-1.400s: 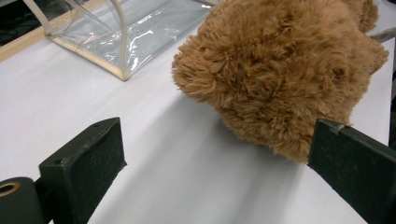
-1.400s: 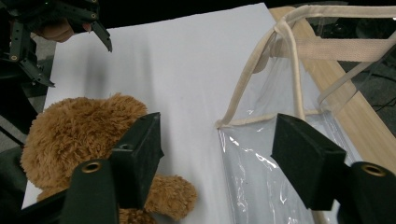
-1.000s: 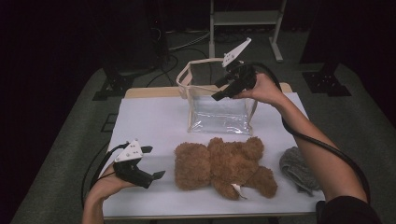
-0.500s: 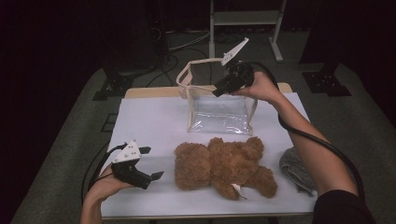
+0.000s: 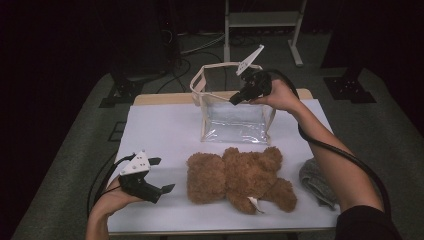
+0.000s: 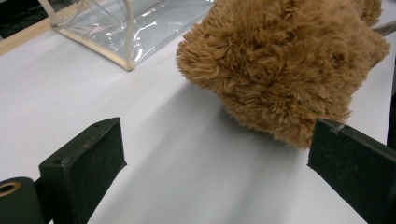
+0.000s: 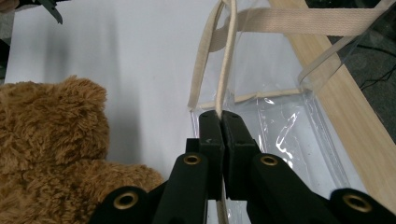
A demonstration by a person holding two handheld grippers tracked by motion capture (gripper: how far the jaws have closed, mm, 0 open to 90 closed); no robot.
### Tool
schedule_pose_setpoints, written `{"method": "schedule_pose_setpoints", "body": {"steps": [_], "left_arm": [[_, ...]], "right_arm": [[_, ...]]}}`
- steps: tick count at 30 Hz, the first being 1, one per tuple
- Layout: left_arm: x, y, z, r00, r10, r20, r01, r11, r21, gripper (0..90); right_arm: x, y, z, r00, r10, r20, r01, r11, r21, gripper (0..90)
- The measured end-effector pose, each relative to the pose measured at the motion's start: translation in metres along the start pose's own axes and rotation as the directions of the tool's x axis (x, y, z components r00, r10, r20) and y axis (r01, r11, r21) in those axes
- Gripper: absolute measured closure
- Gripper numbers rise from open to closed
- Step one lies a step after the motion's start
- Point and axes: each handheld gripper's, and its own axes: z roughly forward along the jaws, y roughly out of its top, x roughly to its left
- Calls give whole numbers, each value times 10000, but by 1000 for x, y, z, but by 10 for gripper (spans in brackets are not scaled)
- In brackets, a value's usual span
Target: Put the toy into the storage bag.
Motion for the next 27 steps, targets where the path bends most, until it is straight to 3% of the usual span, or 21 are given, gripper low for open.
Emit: {"method": "schedule_pose_setpoints", "body": {"steps": [19,27], "left_arm": [[0,0,1,10000,11,71,-11,10000,-11,31],[-1,1,2,9999,51,101,-51,10000,-27,31]], "right_arm": [[19,-7,-4,9997,-83,-240,83,10000,34,877],[34,-12,-8,9984,-131,-555,129,9999,-44,877]]}}
